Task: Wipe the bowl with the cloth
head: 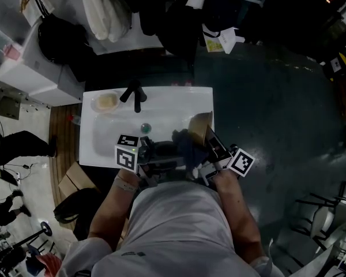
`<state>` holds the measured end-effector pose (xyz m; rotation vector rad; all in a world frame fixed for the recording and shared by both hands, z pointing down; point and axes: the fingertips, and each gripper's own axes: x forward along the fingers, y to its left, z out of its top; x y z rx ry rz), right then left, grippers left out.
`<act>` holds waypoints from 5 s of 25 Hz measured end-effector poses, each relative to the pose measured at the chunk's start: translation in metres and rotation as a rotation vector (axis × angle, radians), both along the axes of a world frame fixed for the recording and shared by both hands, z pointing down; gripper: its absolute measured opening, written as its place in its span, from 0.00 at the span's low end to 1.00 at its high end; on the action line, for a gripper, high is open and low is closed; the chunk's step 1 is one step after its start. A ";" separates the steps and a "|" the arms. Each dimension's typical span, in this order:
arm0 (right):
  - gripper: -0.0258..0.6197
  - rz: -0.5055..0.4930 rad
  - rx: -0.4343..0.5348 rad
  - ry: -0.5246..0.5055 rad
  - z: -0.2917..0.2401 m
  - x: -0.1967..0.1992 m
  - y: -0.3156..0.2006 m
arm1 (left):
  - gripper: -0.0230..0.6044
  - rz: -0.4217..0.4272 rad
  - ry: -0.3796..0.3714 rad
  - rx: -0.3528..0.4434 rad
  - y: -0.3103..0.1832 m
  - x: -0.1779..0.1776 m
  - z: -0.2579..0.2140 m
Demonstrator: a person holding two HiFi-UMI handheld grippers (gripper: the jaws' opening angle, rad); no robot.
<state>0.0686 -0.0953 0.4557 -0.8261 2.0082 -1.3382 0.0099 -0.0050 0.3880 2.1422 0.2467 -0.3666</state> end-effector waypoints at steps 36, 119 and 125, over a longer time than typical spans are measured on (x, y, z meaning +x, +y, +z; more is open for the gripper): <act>0.09 -0.046 0.079 1.032 0.047 -0.012 0.007 | 0.15 -0.233 -0.056 0.131 -0.049 -0.020 -0.050; 0.09 -0.072 0.197 1.397 0.049 -0.005 0.003 | 0.08 -0.375 -1.224 0.635 -0.069 0.024 0.123; 0.09 -0.028 0.174 1.408 0.048 0.007 -0.003 | 0.10 -0.303 -1.172 0.633 -0.051 0.033 0.122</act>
